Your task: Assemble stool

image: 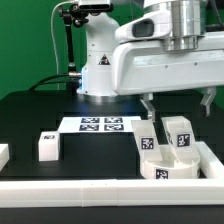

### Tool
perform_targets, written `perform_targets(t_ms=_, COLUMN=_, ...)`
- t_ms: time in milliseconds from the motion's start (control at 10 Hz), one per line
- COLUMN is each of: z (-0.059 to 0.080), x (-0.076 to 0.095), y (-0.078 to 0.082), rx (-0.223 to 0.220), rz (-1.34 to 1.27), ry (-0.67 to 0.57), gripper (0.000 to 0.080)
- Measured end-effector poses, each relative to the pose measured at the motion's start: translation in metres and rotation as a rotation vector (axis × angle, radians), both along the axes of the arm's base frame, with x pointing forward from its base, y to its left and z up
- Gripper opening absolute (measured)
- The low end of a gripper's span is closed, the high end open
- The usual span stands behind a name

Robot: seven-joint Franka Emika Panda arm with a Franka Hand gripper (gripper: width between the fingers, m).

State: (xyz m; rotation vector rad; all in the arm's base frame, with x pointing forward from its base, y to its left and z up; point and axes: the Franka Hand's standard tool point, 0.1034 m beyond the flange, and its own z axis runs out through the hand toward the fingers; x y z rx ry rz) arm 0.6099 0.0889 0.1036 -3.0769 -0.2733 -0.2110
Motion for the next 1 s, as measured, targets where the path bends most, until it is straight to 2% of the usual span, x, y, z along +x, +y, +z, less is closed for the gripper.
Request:
perform_targets(t_ms=200, z=-0.0006, x=-0.0017, y=0.0061, rx=-0.01, rz=0.111, ry=-0.002, gripper=0.0649)
perform_targets(t_ms=600, z=-0.0006, x=0.0, y=-0.0009, rx=-0.064, rz=0.337, ry=-0.016, gripper=0.0649)
perform_targets(t_ms=700, z=0.0019, x=0.0047, y=-0.0021, rx=-0.111, rz=0.522, ry=-0.047, gripper=0.0649)
perform_targets(t_ms=800, z=0.0011, x=0.0044, y=-0.0022, rx=-0.123, rz=0.585, ry=-0.047, gripper=0.0649)
perform_targets(t_ms=1000, z=-0.0012, x=0.0045, y=-0.0032, rx=-0.177, rz=0.807, ry=-0.04, gripper=0.0649)
